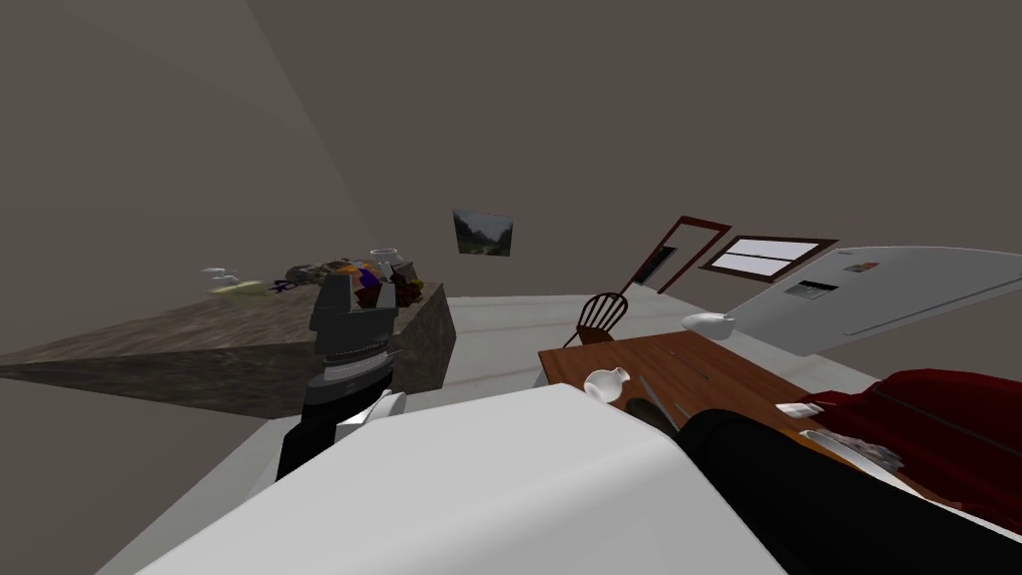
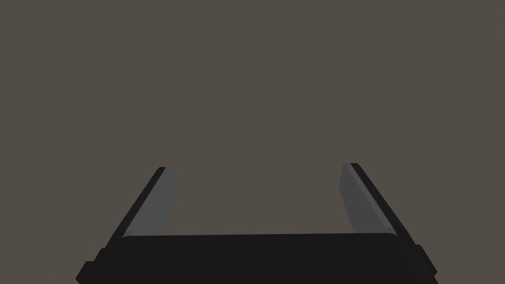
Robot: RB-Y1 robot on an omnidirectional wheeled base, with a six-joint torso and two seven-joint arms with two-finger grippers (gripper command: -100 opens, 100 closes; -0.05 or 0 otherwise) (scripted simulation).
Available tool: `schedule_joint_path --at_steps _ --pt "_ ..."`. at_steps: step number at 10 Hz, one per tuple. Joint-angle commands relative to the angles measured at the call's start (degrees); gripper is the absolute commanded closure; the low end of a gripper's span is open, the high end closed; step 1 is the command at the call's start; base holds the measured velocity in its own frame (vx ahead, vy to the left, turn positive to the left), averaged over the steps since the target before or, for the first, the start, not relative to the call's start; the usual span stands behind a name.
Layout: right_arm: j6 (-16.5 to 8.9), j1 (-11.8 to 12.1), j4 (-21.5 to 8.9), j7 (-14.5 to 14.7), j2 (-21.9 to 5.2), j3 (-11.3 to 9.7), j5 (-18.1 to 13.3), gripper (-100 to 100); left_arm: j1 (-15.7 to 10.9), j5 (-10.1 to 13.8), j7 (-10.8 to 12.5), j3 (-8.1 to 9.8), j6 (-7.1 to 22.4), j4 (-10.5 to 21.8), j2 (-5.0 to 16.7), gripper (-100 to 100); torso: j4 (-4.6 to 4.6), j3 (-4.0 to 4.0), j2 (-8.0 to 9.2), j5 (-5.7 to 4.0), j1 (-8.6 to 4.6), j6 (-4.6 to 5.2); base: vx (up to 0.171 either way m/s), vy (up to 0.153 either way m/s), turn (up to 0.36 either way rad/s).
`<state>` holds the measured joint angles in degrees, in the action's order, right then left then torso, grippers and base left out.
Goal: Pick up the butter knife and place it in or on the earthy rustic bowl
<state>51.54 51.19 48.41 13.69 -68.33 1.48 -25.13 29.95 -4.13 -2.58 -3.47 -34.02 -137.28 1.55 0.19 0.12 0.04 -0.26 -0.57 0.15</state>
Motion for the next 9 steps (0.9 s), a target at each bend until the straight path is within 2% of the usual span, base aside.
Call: schedule_joint_path --at_steps 1,3,4,5,9 --pt "1.1 0.7 1.8 -0.8 -0.9 1.5 1.2 100 0.0 0.0 0.0 0.0 0.0 0.0 0.0 0 0.0 0.0 0.0 0.0 0.0 0.0 -0.029 -0.034 -0.024" --pt "1.9 0.8 2.1 -1.2 -1.2 2.1 1.7 100 0.0 0.0 0.0 0.0 0.0 0.0 0.0 0 0.01 0.03 0.05 0.04 0.02 -0.04 -0.04 -0.031 0.004" --pt "1.3 0.6 2.1 -1.1 -1.0 1.9 1.5 100 0.0 0.0 0.0 0.0 0.0 0.0 0.0 0 0.0 0.03 0.05 0.04 0.05 -0.02 -0.012 -0.01 0.002" --pt "1.5 0.5 2.0 -1.1 -1.1 1.9 1.6 -100 0.0 0.0 0.0 0.0 0.0 0.0 0.0 0 -0.02 -0.01 0.0 0.02 0.1 -0.01 0.0 0.0 0.0" --pt "1.5 0.5 2.0 -1.1 -1.1 1.9 1.6 -100 0.0 0.0 0.0 0.0 0.0 0.0 0.0 0 -0.04 -0.05 -0.07 0.04 0.15 -0.02 0.0 0.0 0.0"
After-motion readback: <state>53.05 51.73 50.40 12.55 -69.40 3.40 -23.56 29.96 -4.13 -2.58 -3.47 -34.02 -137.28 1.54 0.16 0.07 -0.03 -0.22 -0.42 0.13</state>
